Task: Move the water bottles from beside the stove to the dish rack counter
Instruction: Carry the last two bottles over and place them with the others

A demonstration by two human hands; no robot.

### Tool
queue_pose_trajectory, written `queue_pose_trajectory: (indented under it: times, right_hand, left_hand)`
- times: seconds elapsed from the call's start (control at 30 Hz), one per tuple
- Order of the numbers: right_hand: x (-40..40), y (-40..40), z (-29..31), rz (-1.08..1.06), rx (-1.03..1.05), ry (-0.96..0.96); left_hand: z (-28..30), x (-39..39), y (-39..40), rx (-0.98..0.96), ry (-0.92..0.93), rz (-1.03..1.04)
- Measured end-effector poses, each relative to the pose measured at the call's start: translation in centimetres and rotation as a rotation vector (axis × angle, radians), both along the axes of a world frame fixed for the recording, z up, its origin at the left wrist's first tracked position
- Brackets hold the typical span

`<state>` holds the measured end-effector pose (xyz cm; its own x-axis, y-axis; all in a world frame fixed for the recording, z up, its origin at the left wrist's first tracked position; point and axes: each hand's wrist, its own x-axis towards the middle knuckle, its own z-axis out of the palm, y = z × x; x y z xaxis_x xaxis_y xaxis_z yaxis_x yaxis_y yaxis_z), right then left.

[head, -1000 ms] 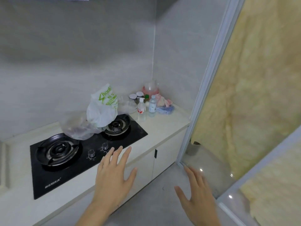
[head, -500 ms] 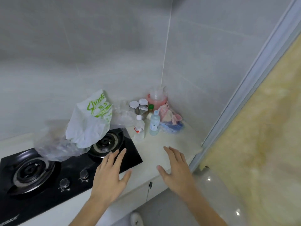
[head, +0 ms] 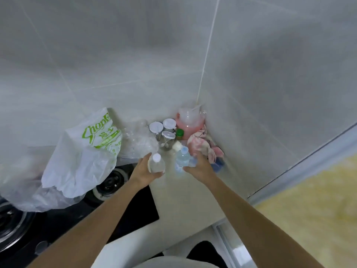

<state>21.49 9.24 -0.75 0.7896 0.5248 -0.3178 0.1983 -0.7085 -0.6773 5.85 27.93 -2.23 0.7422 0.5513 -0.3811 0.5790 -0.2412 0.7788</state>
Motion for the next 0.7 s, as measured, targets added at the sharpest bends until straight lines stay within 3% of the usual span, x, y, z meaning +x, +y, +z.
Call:
queue_pose_trajectory:
  times: [0.13,0.4,0.53,0.7]
  right_hand:
    - [3.8,2.7,-1.4,0.065,0.040,0.054]
    - [6.0,4.0,-5.3,0.172,0.077,0.209]
    - [6.4,4.2,-6.3,0.226,0.101,0.131]
    - [7.2,2.8,-6.3,0.340,0.101,0.106]
  left_hand:
    - [-2.0,2.5,0.6,-0.040,0.057,0.044]
    - [-2.7,4.3,-1.5,0.159,0.137,0.186]
    - [-3.5,4.1,-3.4,0.206,0.146,0.280]
    - [-4.8,3.5,-4.7,0.247,0.180,0.180]
